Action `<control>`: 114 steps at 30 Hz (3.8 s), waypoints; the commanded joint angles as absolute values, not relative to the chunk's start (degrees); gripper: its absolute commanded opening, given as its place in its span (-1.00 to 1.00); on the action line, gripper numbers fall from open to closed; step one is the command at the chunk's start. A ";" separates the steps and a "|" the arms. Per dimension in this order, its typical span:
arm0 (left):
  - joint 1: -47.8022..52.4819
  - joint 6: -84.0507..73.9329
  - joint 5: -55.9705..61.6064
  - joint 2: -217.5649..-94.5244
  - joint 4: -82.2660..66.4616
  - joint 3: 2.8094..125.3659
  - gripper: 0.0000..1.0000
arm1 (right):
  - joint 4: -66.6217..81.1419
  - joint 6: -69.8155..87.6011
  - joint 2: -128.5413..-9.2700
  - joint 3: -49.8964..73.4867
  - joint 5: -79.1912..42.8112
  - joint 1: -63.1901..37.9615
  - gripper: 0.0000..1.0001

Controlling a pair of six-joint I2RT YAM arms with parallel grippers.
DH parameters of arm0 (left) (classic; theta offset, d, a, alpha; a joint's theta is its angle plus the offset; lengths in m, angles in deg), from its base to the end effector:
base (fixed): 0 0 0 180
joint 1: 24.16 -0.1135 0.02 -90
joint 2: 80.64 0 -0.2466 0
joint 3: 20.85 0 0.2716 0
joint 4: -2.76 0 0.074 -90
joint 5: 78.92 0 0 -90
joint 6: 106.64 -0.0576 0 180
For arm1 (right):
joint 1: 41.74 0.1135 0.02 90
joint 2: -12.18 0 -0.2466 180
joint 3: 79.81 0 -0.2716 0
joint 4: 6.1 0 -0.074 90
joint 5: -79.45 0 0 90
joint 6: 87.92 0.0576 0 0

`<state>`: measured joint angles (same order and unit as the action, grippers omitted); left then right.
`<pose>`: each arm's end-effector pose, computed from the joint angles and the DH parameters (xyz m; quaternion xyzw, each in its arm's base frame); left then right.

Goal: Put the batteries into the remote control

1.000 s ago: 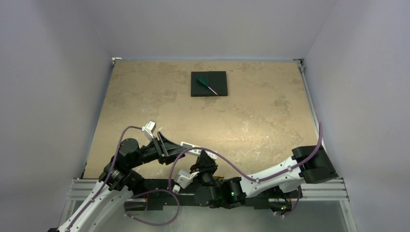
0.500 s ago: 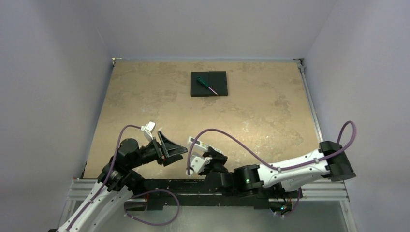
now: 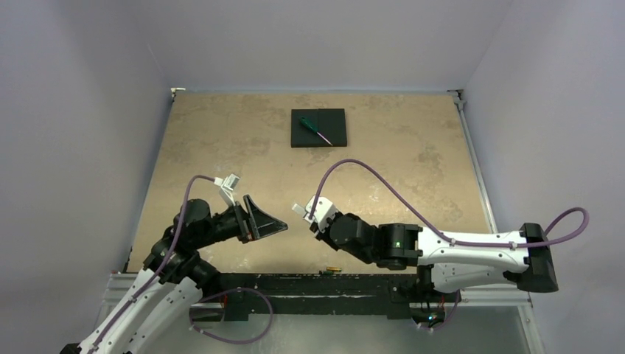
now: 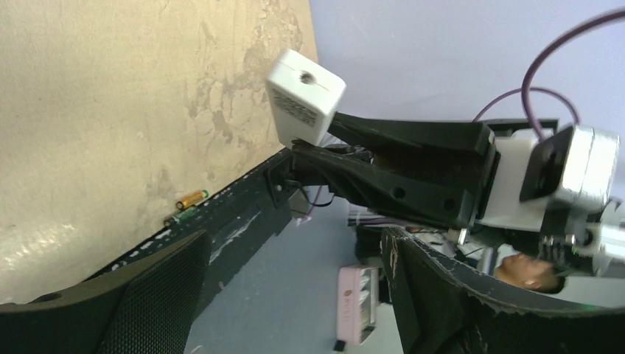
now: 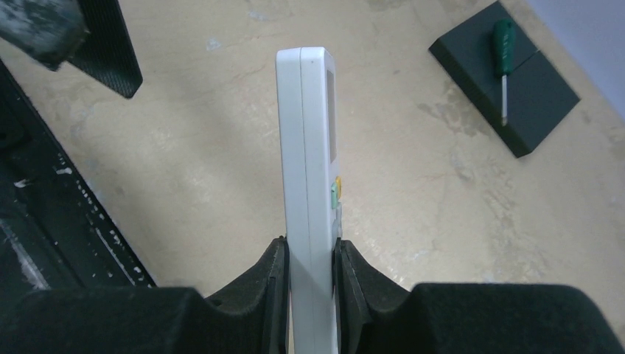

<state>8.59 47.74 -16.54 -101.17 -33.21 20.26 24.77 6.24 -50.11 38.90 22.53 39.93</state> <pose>0.1234 -0.1111 0.2623 -0.0713 0.7826 -0.5669 0.2471 0.0718 0.2732 0.2625 -0.4167 0.7400 0.1349 0.5105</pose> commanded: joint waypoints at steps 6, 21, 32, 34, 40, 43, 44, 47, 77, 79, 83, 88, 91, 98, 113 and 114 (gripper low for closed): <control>8.62 32.22 -19.51 -107.64 -34.55 25.13 0.72 | 27.19 10.13 -46.39 35.16 1.39 31.05 -1.00; 8.57 21.81 -20.66 -112.25 -38.86 30.46 0.71 | 29.20 10.25 -48.39 33.61 -39.11 12.42 -1.00; 8.60 18.94 -26.28 -113.49 -39.30 32.13 0.71 | 25.10 12.87 -54.85 31.87 -60.98 9.61 -1.00; 8.58 18.88 -27.74 -113.35 -38.79 31.93 0.68 | 25.03 12.95 -56.10 31.25 -62.78 9.35 -1.00; 8.62 19.26 -32.50 -112.75 -36.88 31.38 0.59 | 22.13 14.78 -58.45 30.55 -67.90 8.57 -1.00; 8.60 19.96 -34.68 -112.47 -35.62 30.86 0.51 | 20.43 16.19 -59.37 29.96 -70.03 8.27 -1.00; 8.62 20.00 -35.16 -112.34 -35.41 30.81 0.48 | 19.80 16.75 -59.63 29.83 -70.53 8.27 -1.00; 8.62 20.46 -36.25 -111.81 -34.57 30.74 0.36 | 19.14 17.66 -60.76 29.35 -71.63 8.19 -1.00; 8.62 27.23 -35.78 -109.11 -26.00 26.32 -1.00 | 19.28 18.11 -59.48 30.45 -65.65 7.87 -0.18; 8.60 27.73 -34.76 -108.39 -26.18 25.85 -1.00 | 19.09 18.60 -58.20 31.52 -63.12 7.67 -0.07; 8.62 28.54 -32.18 -106.92 -27.31 25.08 -1.00 | 18.91 19.82 -54.93 33.55 -56.45 7.17 0.08; 8.65 30.33 -28.92 -104.93 -27.62 23.95 -1.00 | 17.74 23.64 -48.59 37.01 -45.82 6.48 0.16; 8.58 31.12 -27.12 -103.95 -27.83 23.38 -1.00 | 17.21 26.59 -43.98 39.24 -38.44 6.34 0.23; 8.62 33.27 -20.63 -100.53 -29.21 21.97 -1.00 | 18.30 30.05 -37.07 44.53 -28.78 6.33 0.34; 8.62 41.05 -11.87 -93.50 -27.55 16.04 -1.00 | 9.18 41.52 -30.88 53.16 -26.11 6.34 0.41; 8.61 41.79 -11.53 -92.75 -27.13 15.61 -1.00 | 8.13 42.58 -31.41 53.69 -25.88 6.34 0.41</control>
<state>8.68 37.91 -14.22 -95.12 -30.82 16.80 14.33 37.78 -30.39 51.86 -27.87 6.55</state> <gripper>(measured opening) 0.226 0.704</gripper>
